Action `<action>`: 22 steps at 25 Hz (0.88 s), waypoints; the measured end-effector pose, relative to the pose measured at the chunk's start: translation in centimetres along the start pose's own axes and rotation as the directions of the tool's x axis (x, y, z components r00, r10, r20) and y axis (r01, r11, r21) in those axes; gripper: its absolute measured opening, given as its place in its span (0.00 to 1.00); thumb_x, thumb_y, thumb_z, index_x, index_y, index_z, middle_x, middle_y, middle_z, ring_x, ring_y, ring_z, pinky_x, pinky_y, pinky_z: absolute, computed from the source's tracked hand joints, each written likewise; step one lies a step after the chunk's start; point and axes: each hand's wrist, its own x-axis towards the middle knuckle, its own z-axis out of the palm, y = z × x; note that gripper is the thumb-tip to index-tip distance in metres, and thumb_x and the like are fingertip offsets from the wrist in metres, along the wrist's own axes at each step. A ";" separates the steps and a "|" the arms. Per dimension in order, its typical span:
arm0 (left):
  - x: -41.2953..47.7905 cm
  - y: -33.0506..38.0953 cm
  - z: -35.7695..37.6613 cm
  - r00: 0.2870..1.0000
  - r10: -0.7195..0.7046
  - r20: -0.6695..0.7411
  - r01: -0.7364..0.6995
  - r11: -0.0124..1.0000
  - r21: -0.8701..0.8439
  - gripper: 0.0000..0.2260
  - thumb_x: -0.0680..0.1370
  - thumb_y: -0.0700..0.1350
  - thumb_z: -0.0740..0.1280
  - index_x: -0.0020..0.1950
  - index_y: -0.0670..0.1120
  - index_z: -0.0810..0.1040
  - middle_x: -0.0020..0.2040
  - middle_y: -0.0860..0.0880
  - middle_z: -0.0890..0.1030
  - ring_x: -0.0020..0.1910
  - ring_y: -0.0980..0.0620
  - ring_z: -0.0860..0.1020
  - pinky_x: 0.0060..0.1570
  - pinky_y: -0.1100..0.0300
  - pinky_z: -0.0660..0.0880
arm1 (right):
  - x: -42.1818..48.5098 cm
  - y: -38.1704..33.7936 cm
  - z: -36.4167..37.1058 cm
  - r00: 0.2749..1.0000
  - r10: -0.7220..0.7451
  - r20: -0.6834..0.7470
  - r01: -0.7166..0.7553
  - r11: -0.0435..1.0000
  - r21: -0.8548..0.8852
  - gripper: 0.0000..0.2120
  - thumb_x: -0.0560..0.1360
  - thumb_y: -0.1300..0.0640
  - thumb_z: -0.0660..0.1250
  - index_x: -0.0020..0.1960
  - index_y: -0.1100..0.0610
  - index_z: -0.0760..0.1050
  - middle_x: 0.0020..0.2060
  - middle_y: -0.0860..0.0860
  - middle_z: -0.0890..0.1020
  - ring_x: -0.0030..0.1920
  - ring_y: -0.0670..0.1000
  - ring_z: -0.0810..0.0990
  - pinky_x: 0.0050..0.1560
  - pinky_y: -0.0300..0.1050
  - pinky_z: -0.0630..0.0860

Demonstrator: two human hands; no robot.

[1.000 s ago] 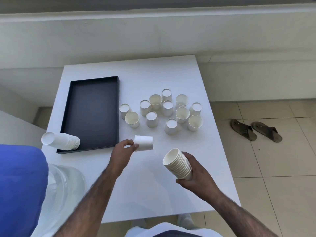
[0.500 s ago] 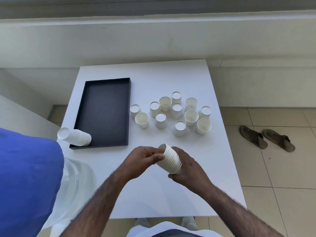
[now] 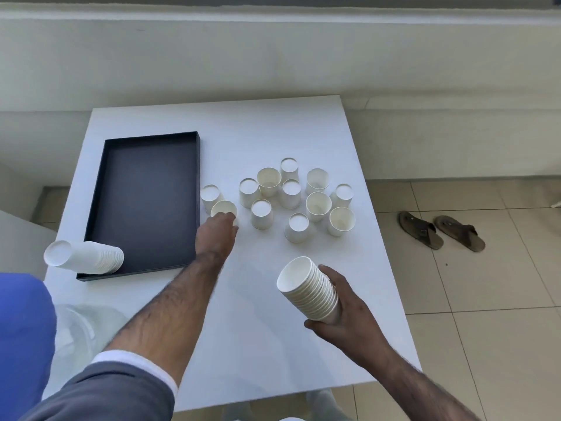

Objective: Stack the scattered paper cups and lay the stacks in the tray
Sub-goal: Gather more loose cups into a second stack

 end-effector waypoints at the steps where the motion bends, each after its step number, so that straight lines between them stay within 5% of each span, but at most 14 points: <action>1: 0.3 0.1 0.2 1.000 -0.024 0.001 0.024 1.000 -0.017 0.10 0.82 0.47 0.65 0.59 0.45 0.81 0.55 0.44 0.82 0.52 0.40 0.81 0.46 0.49 0.78 | -0.3 0.4 -0.3 1.000 0.007 -0.014 -0.007 1.000 -0.002 0.44 0.64 0.47 0.78 0.75 0.36 0.62 0.66 0.34 0.75 0.64 0.42 0.76 0.61 0.50 0.78; 5: -2.6 0.4 -1.8 0.983 -0.173 -0.060 0.145 0.936 -0.320 0.12 0.84 0.50 0.64 0.53 0.44 0.83 0.49 0.45 0.80 0.46 0.43 0.79 0.42 0.54 0.73 | -1.0 1.6 -1.0 0.999 0.034 -0.043 -0.035 0.999 -0.019 0.42 0.65 0.48 0.78 0.75 0.38 0.63 0.67 0.34 0.75 0.65 0.41 0.76 0.62 0.49 0.77; 9: -10.3 1.3 -6.5 0.974 -0.216 -0.066 0.094 0.654 -0.751 0.09 0.83 0.49 0.68 0.46 0.48 0.82 0.45 0.47 0.78 0.42 0.52 0.77 0.38 0.67 0.69 | -0.4 1.6 -0.4 0.999 0.029 -0.025 -0.031 0.997 -0.068 0.42 0.63 0.45 0.76 0.75 0.38 0.63 0.67 0.34 0.75 0.64 0.42 0.77 0.63 0.50 0.77; 13: -15.8 1.4 -9.4 0.996 -0.083 0.015 0.060 0.584 -0.810 0.07 0.81 0.49 0.71 0.46 0.48 0.84 0.57 0.57 0.79 0.51 0.58 0.79 0.43 0.72 0.71 | 1.0 0.7 0.6 1.000 -0.009 0.011 0.011 0.992 -0.124 0.43 0.64 0.46 0.76 0.75 0.38 0.63 0.66 0.35 0.76 0.63 0.44 0.77 0.62 0.49 0.76; 18: -17.8 2.1 -9.8 0.966 0.206 0.155 0.000 0.602 -0.798 0.06 0.80 0.50 0.72 0.44 0.55 0.85 0.71 0.64 0.75 0.64 0.62 0.78 0.60 0.59 0.77 | 2.2 -1.7 1.8 0.990 -0.111 0.083 0.124 0.976 -0.179 0.42 0.65 0.47 0.77 0.76 0.39 0.63 0.66 0.35 0.76 0.63 0.45 0.77 0.61 0.47 0.76; 20: -17.9 2.5 -9.6 0.965 0.219 0.148 -0.007 0.580 -0.814 0.06 0.80 0.50 0.72 0.44 0.55 0.86 0.72 0.61 0.77 0.65 0.61 0.78 0.64 0.53 0.77 | 2.4 -2.5 2.0 0.989 -0.116 0.095 0.132 0.975 -0.179 0.43 0.66 0.46 0.76 0.76 0.38 0.61 0.68 0.35 0.75 0.65 0.45 0.76 0.61 0.48 0.76; 22: -18.0 3.0 -9.7 0.977 0.176 0.117 0.001 0.551 -0.834 0.05 0.81 0.50 0.71 0.49 0.54 0.87 0.71 0.60 0.78 0.66 0.62 0.78 0.65 0.57 0.76 | 2.4 -3.2 2.1 0.989 -0.121 0.080 0.133 0.976 -0.170 0.44 0.66 0.45 0.76 0.77 0.36 0.59 0.68 0.34 0.74 0.65 0.45 0.75 0.60 0.48 0.77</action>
